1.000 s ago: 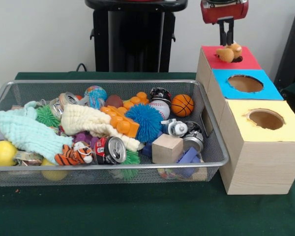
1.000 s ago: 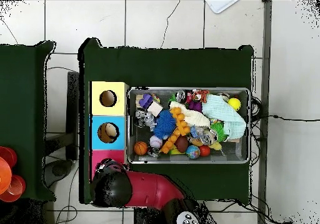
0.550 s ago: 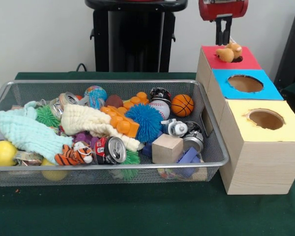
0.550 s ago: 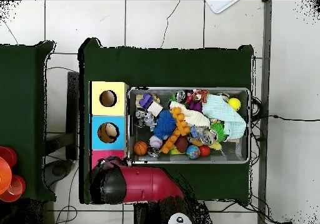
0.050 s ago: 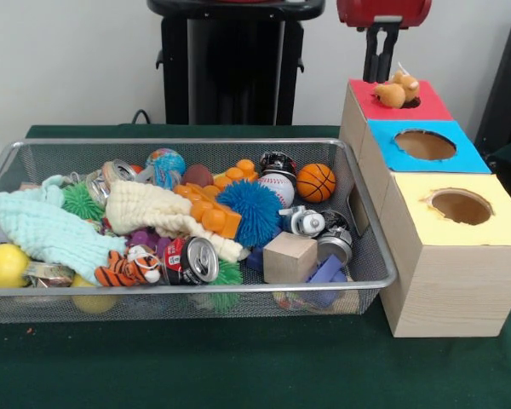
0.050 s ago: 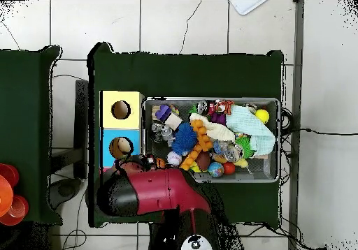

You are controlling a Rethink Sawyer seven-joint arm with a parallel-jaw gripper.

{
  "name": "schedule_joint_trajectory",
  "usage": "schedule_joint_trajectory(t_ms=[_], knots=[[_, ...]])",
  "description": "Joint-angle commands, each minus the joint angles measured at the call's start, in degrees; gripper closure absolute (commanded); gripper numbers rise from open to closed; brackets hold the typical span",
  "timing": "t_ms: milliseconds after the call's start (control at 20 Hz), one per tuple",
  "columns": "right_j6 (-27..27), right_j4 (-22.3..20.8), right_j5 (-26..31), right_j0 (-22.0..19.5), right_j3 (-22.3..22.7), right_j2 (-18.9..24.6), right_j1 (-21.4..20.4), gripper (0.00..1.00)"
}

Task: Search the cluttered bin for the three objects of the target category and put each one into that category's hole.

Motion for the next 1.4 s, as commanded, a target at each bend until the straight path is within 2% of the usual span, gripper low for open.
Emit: schedule_joint_trajectory(t_ms=[50,550,1400], knots=[[1.6,-5.5,5.9,-0.9,-8.9,-2.0,1.4,1.0],[-1.7,-9.9,4.3,-3.5,-10.4,-1.0,2.7,1.0],[-6.1,-19.2,1.0,-11.5,-12.3,2.9,5.8,1.0]])
